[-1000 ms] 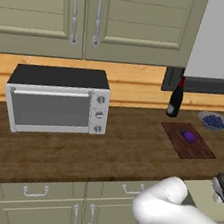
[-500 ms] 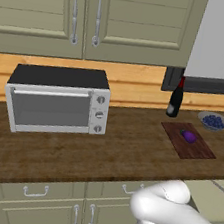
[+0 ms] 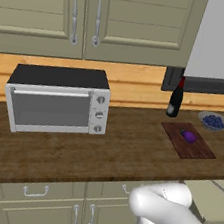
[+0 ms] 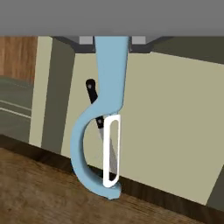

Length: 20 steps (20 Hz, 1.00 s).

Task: Place the appropriate cutting tool for cutting the eggplant skin on the cutting board.

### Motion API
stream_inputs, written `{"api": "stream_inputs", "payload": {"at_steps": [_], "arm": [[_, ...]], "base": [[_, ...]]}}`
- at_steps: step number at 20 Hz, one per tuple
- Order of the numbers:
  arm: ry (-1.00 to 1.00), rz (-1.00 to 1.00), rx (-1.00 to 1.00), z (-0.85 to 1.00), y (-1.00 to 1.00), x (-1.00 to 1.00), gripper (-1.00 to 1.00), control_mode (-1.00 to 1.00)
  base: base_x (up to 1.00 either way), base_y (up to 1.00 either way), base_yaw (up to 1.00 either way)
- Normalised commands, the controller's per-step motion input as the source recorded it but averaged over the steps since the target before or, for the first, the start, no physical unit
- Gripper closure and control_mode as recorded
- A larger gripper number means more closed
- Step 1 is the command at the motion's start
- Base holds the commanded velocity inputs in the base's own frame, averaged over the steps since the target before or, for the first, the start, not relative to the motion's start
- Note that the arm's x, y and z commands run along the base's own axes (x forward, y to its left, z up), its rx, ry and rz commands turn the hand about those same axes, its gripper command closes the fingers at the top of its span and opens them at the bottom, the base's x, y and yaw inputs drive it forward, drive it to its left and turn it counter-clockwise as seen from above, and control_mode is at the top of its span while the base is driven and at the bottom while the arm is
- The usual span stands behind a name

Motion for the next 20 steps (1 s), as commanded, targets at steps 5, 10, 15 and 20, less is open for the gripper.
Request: {"api": "stream_inputs", "payload": {"at_steps": [5, 10, 15, 20], "arm": [[-0.06, 0.0, 0.0, 1.0, 0.19, 0.08, 1.0, -1.0], [0.0, -0.01, 0.0, 0.26, 0.05, 0.21, 1.0, -1.0], [0.14, 0.0, 0.05, 0.0, 0.0, 0.93, 1.0, -1.0], [0.17, 0.0, 0.09, 0.0, 0.01, 1.0, 1.0, -1.0]], "base": [[0.0, 0.0, 0.0], [0.0, 0.0, 0.0], [0.0, 0.0, 0.0], [0.0, 0.0, 0.0]]}}
